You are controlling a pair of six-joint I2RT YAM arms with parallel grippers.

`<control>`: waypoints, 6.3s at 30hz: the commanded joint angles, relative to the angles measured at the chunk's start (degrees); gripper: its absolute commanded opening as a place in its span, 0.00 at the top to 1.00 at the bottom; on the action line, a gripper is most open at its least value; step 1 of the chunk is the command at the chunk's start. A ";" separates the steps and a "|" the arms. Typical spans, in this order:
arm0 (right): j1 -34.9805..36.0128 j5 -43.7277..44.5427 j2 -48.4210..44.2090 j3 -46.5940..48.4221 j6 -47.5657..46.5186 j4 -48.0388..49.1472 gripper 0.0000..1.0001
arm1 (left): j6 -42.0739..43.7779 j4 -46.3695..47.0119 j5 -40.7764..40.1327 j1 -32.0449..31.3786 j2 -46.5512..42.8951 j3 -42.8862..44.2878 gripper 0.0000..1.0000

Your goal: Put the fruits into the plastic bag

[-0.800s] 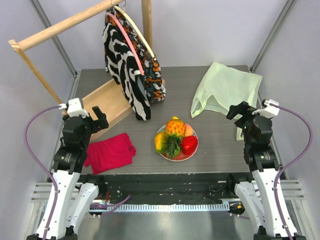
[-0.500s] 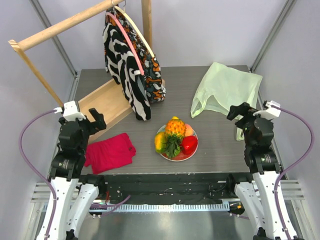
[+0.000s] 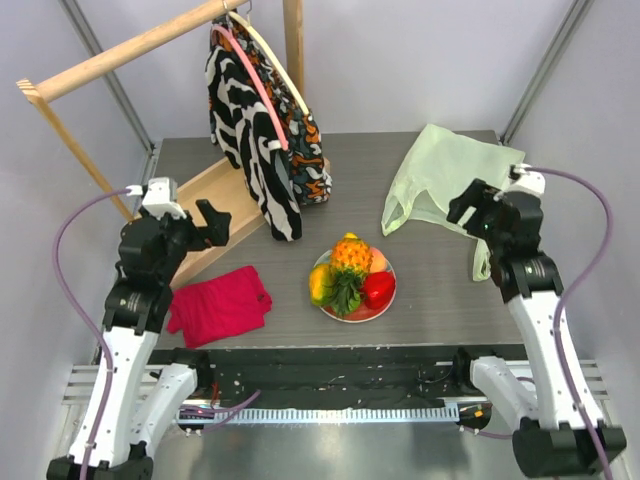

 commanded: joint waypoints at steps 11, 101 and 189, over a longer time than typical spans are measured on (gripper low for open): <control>0.68 -14.10 20.52 -7.39 7.19 17.16 0.25 | 2.38 0.85 7.61 -0.16 4.94 -1.01 0.00; 21.86 -19.29 11.57 -3.88 14.05 22.21 0.80 | -22.04 32.84 14.02 -32.33 47.83 13.75 1.00; 17.47 -3.28 26.34 44.11 5.35 -15.77 0.99 | -14.49 57.25 -10.76 -47.09 35.61 -4.88 0.00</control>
